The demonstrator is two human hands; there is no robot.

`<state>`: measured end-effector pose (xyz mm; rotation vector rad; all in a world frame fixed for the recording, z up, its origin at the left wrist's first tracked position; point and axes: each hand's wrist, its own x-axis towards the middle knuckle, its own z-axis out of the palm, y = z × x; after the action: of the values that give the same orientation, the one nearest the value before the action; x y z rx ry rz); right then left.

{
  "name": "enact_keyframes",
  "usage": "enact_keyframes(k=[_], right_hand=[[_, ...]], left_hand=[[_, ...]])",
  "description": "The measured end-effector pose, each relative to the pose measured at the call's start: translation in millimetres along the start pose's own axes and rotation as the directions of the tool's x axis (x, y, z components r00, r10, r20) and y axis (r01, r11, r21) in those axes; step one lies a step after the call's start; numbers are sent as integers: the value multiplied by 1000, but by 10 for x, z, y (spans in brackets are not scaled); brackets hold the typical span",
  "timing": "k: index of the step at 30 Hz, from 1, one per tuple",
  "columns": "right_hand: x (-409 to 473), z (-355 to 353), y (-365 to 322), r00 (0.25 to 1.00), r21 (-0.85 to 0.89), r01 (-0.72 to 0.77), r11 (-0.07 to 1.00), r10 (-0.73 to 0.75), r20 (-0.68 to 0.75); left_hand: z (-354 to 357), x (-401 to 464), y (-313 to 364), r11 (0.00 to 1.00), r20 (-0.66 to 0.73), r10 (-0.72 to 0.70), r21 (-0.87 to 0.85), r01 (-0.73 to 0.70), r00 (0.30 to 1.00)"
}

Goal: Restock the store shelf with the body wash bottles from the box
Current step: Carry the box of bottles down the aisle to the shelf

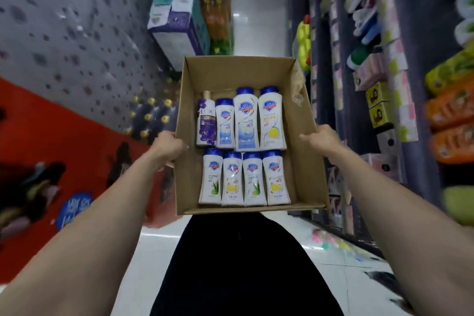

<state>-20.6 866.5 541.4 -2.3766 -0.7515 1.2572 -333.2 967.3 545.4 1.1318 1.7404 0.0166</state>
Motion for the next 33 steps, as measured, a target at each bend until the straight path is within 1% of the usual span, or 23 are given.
enact_keyframes(k=[5,11,14,16,18,23,26,29,33], right_hand=[[557,-138,-413,997,65,-70,995,73,-32],[1133,-267,-733,978,193,-160,968,182,-102],[1195,-372,-974,966,259,-189,947,227,-123],[1254,-446,-1085,955,309,-207,928,260,-141],[1324,-519,-1161,948,340,-224,913,286,-143],[1428,-643,-1214,919,395,-261,881,352,-177],[1417,-637,-1229,899,432,-285,856,395,-189],[1381,-546,-1233,866,467,-310,828,448,-220],[1265,-341,-1282,789,570,-394,721,584,-192]], left_hand=[[-205,719,759,994,46,63,85,-67,997],[-393,1399,1768,970,144,107,201,-135,984],[-443,1631,2243,940,169,147,284,-191,975],[-433,1755,2534,900,183,185,363,-242,965],[-389,1875,2774,872,204,207,405,-275,957],[-286,2101,3205,838,245,212,452,-305,946],[-234,2225,3444,812,307,215,471,-345,927],[-167,2352,3688,767,381,213,506,-396,900],[-35,2479,4014,641,471,251,574,-509,846]])
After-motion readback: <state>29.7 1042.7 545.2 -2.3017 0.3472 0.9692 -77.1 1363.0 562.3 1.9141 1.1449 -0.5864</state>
